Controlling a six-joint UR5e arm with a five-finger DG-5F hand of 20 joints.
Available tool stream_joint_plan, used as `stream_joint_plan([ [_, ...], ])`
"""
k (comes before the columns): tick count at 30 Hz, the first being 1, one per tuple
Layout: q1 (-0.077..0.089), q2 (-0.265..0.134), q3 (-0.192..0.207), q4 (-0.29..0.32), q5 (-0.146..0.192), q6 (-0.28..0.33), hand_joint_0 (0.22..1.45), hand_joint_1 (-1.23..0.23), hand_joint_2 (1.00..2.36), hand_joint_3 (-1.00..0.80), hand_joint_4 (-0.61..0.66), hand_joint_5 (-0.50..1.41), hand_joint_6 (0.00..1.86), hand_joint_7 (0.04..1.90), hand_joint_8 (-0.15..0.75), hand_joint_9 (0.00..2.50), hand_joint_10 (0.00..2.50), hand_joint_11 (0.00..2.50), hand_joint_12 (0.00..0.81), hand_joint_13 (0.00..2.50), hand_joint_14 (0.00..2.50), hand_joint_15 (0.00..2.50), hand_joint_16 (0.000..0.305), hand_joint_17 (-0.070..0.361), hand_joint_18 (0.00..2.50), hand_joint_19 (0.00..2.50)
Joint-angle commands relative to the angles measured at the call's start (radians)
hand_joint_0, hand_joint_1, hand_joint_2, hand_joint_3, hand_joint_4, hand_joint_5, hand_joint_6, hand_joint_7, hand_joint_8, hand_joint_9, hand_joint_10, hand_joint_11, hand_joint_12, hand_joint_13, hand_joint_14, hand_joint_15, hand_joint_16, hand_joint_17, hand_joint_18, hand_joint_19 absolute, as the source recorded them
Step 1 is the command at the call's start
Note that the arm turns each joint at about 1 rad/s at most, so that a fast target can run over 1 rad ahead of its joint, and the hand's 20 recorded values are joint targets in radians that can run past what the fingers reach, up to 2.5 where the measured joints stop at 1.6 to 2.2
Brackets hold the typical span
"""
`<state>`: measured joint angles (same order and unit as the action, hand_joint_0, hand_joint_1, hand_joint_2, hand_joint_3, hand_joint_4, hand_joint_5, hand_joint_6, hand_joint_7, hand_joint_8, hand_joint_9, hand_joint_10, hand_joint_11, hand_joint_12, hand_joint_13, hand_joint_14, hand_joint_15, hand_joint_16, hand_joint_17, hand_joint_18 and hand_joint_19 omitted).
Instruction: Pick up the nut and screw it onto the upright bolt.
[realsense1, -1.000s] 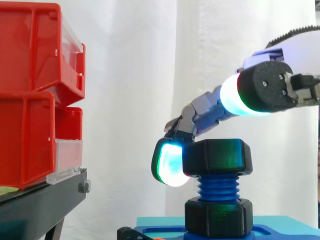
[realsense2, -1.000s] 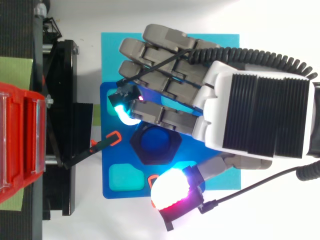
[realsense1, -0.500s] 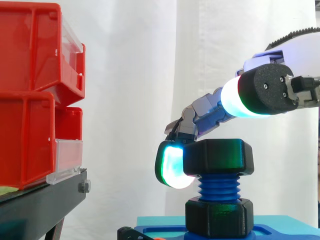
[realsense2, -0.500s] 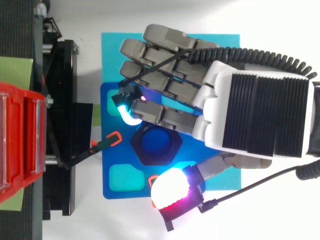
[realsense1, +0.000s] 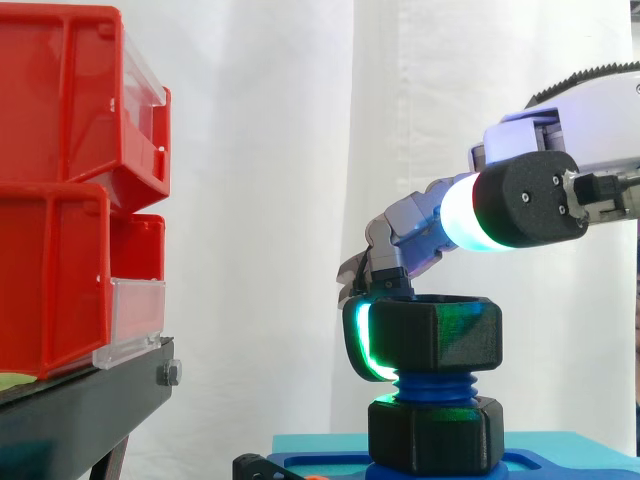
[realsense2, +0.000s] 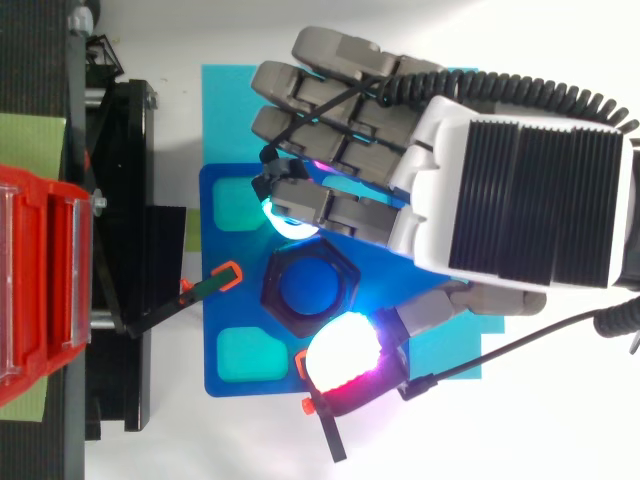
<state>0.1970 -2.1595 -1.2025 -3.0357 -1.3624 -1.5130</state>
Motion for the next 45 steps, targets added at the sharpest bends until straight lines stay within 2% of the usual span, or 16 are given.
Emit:
stream_joint_plan([
  [1, -0.004, 0.000, 0.000, 0.001, -0.001, 0.001, 0.52, -0.08, 1.00, -0.50, 0.26, -0.11, 0.50, 1.29, 0.291, 0.45, 0.00, 0.00, 0.377, 0.33, 0.00, 0.00, 0.049, 0.110, 0.13, 0.00],
  [6, -0.008, 0.000, 0.001, -0.003, -0.003, 0.001, 0.52, -0.11, 1.00, -0.50, 0.26, -0.09, 0.50, 1.39, 0.297, 0.53, 0.00, 0.00, 0.365, 0.38, 0.00, 0.00, 0.048, 0.108, 0.20, 0.00],
  [8, -0.008, 0.000, 0.000, -0.003, -0.003, 0.001, 0.52, -0.12, 1.00, -0.50, 0.27, -0.07, 0.53, 1.37, 0.301, 0.58, 0.00, 0.00, 0.359, 0.42, 0.00, 0.00, 0.047, 0.106, 0.22, 0.00],
  [12, -0.016, 0.000, 0.020, -0.014, -0.007, -0.001, 0.53, -0.14, 1.00, -0.50, 0.28, -0.04, 0.55, 1.32, 0.298, 0.66, 0.00, 0.00, 0.345, 0.46, 0.00, 0.00, 0.045, 0.102, 0.27, 0.02],
  [18, -0.033, 0.001, 0.067, -0.077, -0.032, -0.018, 0.53, -0.13, 1.00, -0.50, 0.27, -0.04, 0.50, 1.37, 0.295, 0.67, 0.00, 0.00, 0.341, 0.48, 0.00, 0.00, 0.045, 0.101, 0.29, 0.04],
  [25, -0.051, 0.001, 0.109, -0.111, -0.057, -0.047, 0.53, -0.11, 1.00, -0.50, 0.29, -0.12, 0.50, 1.00, 0.282, 0.63, 0.00, 0.00, 0.346, 0.46, 0.00, 0.00, 0.046, 0.103, 0.28, 0.04],
  [26, -0.059, 0.000, 0.116, -0.107, -0.075, -0.061, 0.53, -0.11, 1.00, -0.50, 0.29, -0.12, 0.50, 0.99, 0.283, 0.63, 0.00, 0.00, 0.347, 0.46, 0.00, 0.00, 0.046, 0.103, 0.28, 0.04],
  [30, -0.062, 0.000, 0.116, -0.091, -0.083, -0.068, 0.53, -0.10, 1.00, -0.50, 0.27, -0.13, 0.50, 0.90, 0.278, 0.62, 0.00, 0.00, 0.347, 0.45, 0.00, 0.00, 0.046, 0.104, 0.27, 0.03],
  [33, -0.062, -0.002, 0.110, -0.074, -0.083, -0.068, 0.53, -0.10, 1.00, -0.50, 0.25, -0.14, 0.50, 0.84, 0.271, 0.60, 0.00, 0.00, 0.348, 0.44, 0.00, 0.00, 0.047, 0.105, 0.26, 0.03],
  [38, -0.050, -0.010, 0.083, -0.008, -0.078, -0.065, 0.52, -0.10, 1.00, -0.50, 0.24, -0.15, 0.50, 0.77, 0.264, 0.59, 0.00, 0.00, 0.348, 0.42, 0.00, 0.00, 0.047, 0.106, 0.24, 0.03],
  [40, -0.047, -0.011, 0.063, 0.012, -0.078, -0.064, 0.52, -0.09, 1.00, -0.50, 0.24, -0.15, 0.50, 0.76, 0.260, 0.58, 0.00, 0.00, 0.347, 0.42, 0.00, 0.00, 0.047, 0.106, 0.23, 0.02],
  [41, -0.044, -0.010, 0.040, 0.035, -0.080, -0.061, 0.52, -0.09, 1.00, -0.50, 0.24, -0.15, 0.50, 0.76, 0.261, 0.58, 0.00, 0.00, 0.347, 0.42, 0.00, 0.00, 0.047, 0.106, 0.23, 0.02],
  [42, -0.036, -0.010, 0.011, 0.090, -0.076, -0.052, 0.52, -0.09, 1.00, -0.50, 0.24, -0.15, 0.50, 0.76, 0.261, 0.58, 0.00, 0.00, 0.347, 0.42, 0.00, 0.00, 0.047, 0.106, 0.23, 0.02],
  [45, -0.028, -0.010, -0.009, 0.140, -0.070, -0.044, 0.52, -0.09, 1.00, -0.50, 0.26, -0.14, 0.50, 0.85, 0.265, 0.58, 0.00, 0.00, 0.349, 0.41, 0.00, 0.00, 0.047, 0.106, 0.23, 0.02],
])
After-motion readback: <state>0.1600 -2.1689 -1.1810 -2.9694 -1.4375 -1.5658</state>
